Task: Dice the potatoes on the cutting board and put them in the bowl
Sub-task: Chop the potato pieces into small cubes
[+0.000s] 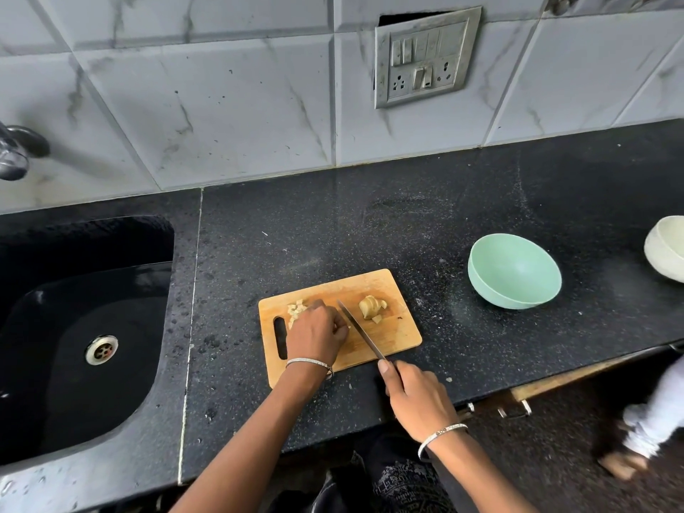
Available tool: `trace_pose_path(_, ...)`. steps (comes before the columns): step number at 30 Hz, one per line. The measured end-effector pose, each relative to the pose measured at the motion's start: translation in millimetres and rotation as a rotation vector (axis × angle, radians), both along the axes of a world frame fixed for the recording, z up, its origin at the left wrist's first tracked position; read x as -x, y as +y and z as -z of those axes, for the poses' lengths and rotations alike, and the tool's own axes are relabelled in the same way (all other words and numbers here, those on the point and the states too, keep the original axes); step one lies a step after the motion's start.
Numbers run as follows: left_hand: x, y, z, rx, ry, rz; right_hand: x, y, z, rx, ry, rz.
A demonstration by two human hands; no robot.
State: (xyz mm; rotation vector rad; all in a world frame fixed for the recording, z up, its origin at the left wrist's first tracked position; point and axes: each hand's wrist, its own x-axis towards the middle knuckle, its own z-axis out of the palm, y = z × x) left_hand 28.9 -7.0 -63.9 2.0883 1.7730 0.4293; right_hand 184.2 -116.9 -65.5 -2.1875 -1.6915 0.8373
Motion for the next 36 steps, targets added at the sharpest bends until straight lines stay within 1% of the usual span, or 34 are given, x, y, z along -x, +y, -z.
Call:
trace_pose_path(6, -11, 6, 4, -0.007, 0.026, 0.071, -1, 0, -1, 0.009, -0.009, 0.035)
trace_pose_path(10, -12, 5, 7, -0.024, 0.004, 0.053, 1, 3, -5, 0.021, -0.026, 0.038)
trace_pose_path(14, -10, 5, 8, 0.000, -0.013, 0.034, 9, 3, -8, 0.069, -0.041, 0.045)
trace_pose_path(16, -11, 6, 7, 0.003, 0.010, 0.051, 15, 2, -12, 0.074, -0.104, 0.055)
trace_pose_path(18, -13, 5, 4, -0.001, 0.067, 0.057, 22, 2, -15, 0.037, -0.214, 0.039)
trace_pose_path(20, -16, 5, 2, -0.004, 0.115, 0.052, 24, 2, -17, 0.031, -0.228, 0.030)
trace_pose_path(22, -18, 4, 1, -0.002, 0.140, 0.057, 21, 6, -16, 0.094, -0.128, 0.044)
trace_pose_path(24, -20, 2, -2, 0.000, 0.168, 0.069, 13, 12, -15, 0.174, 0.045, 0.065)
trace_pose_path(27, -21, 0, -6, -0.005, 0.221, 0.068, 2, 16, -20, 0.234, 0.306, 0.134)
trace_pose_path(29, -18, -1, -9, -0.009, 0.239, 0.043, -3, 15, -24, 0.230, 0.379, 0.155)
trace_pose_path(30, -16, -1, -9, -0.010, 0.229, 0.025, -5, 13, -24, 0.203, 0.359, 0.145)
trace_pose_path(33, -8, 0, -11, -0.028, 0.177, -0.025, -9, 14, -19, 0.086, 0.158, 0.086)
trace_pose_path(36, -1, 1, -14, -0.058, 0.105, -0.045, -4, 12, -11, 0.082, 0.008, 0.053)
